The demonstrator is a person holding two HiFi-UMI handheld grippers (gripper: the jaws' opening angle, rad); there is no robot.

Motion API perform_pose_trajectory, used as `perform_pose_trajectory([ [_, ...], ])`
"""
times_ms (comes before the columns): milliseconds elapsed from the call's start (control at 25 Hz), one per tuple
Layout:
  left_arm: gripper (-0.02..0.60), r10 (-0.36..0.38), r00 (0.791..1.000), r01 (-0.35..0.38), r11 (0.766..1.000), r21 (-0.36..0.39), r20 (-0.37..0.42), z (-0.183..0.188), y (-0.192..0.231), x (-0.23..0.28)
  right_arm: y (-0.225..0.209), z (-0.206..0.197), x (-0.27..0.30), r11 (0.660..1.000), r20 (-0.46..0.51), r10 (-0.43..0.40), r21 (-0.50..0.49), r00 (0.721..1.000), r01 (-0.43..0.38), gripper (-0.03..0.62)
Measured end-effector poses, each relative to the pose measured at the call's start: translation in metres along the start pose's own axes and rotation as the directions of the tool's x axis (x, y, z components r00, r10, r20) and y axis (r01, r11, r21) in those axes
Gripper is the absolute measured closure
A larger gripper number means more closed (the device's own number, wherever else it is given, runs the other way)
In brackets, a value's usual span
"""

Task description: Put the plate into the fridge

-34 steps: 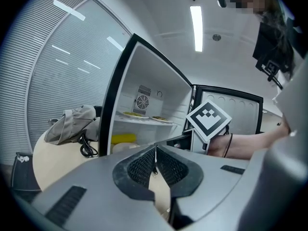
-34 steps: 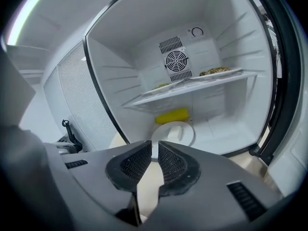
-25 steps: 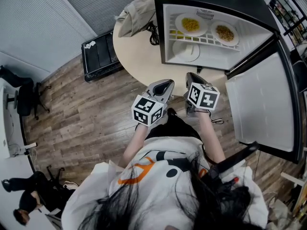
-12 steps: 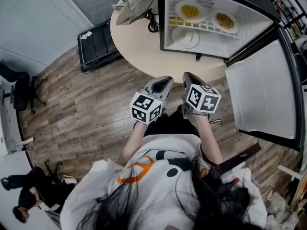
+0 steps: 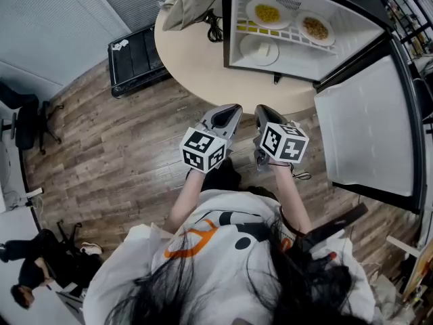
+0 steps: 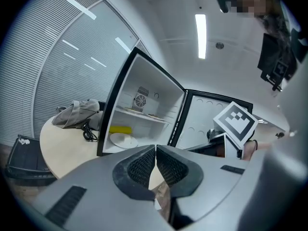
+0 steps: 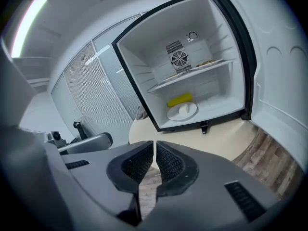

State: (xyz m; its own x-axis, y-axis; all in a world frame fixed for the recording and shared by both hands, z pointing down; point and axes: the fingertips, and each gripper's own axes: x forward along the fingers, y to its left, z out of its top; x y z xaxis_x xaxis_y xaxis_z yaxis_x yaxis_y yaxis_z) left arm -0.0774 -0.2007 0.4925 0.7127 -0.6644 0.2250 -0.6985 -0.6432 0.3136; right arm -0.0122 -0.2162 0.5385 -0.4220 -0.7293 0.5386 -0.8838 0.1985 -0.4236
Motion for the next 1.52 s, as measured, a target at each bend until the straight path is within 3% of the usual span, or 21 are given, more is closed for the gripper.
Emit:
perform_pose_trajectory([
  [200,0.571,0.018,1.000,-0.018,0.999,-0.033,0.009,-0.005,-0.016,-0.001,-0.008,-0.011,-0.016,1.000,-0.020,0.017,0.003,1.000,-0.017,0.563],
  [920,0.571,0.140,0.990,-0.140,0.990,0.003,0.026,-0.030,-0.102,-0.038,-0.010,-0.055,-0.089,0.986,-0.068,0.160,-0.034,0.985,-0.163,0.565],
  [1520,0.571,0.169,0.985,-0.170,0.985,0.038,0.035,-0.054,-0.172,-0.064,-0.015,-0.078,-0.155,0.973,-0.035,0.220,-0.061,0.975,-0.222,0.566],
])
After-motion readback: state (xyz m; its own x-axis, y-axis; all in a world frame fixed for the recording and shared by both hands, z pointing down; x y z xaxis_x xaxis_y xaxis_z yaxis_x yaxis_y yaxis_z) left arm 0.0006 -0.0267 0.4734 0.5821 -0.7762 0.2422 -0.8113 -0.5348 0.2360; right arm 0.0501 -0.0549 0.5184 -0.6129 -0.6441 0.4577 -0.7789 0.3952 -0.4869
